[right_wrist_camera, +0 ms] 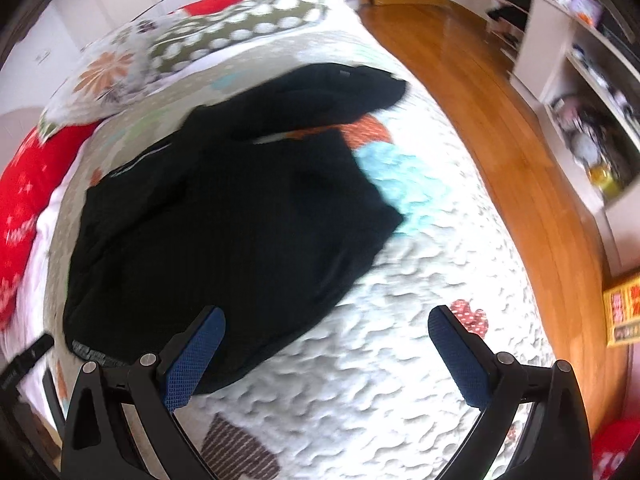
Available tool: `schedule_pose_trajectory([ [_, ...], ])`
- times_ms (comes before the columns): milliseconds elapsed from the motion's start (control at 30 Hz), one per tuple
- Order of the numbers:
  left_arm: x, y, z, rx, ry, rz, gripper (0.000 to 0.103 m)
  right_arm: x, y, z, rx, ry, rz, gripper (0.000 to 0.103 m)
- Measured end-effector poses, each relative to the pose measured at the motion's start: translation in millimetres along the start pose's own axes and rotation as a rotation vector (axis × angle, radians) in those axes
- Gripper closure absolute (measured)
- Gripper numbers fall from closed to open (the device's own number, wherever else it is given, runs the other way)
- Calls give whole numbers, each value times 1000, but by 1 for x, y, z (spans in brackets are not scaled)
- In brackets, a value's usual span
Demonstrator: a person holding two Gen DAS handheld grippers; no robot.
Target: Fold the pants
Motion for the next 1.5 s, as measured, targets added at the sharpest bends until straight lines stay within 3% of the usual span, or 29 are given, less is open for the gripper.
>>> schedule_pose_trajectory([
  [233,-34,28,-9,9,-137,-7,0,33,35,15,-24,179,63,10],
  [400,-36,47,-2,30,-209,-107,0,33,58,21,-32,234,118,16],
  [467,-33,55,2,32,-209,-103,0,33,57,25,-1,231,119,41],
  [500,-31,57,4,38,-199,-96,0,34,56,27,4,229,139,73],
  [533,-28,58,7,45,-187,-104,0,33,55,28,-5,235,164,88],
  [567,-26,57,9,50,-182,-109,4,35,51,29,-6,245,184,89],
  [633,-25,51,11,56,-181,-126,41,39,39,28,5,241,192,92],
  [667,-24,49,11,46,-180,-156,71,43,30,26,9,236,185,92],
  [700,-22,46,11,29,-183,-198,84,49,20,23,13,236,176,92],
  [800,-15,27,6,13,-151,-218,88,71,-11,4,3,264,155,93],
  [900,-10,5,-2,6,-125,-249,88,85,-27,-18,-43,250,124,93],
  [1000,-8,-8,-14,-6,-89,-231,88,98,-26,-43,-100,227,72,93],
  [1100,-18,10,-32,-60,-79,-185,85,102,1,-60,-153,215,38,92],
  [1133,-22,18,-38,-78,-77,-160,84,102,11,-63,-177,202,27,85],
  [1167,-24,23,-42,-92,-78,-143,81,103,17,-66,-203,193,7,83],
  [1233,-28,24,-43,-93,-105,-147,75,107,14,-63,-216,208,-6,63],
  [1300,-32,15,-40,-91,-104,-136,56,113,1,-52,-183,201,-33,51],
  [1433,-42,-17,-22,-47,-67,-92,41,109,-27,-7,-81,158,-35,48],
  [1500,-49,-32,-4,4,-52,-76,27,94,-32,21,-33,151,16,44],
])
Point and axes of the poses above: each gripper's, at about its wrist camera, not at the fingertips, and y roughly the way its jaws point, x to its right, z to its top, the point moved 6 cm from there along y, roughly the way its jaws point, and after that the axes turned 6 degrees about -z, right-handed, at the moved point
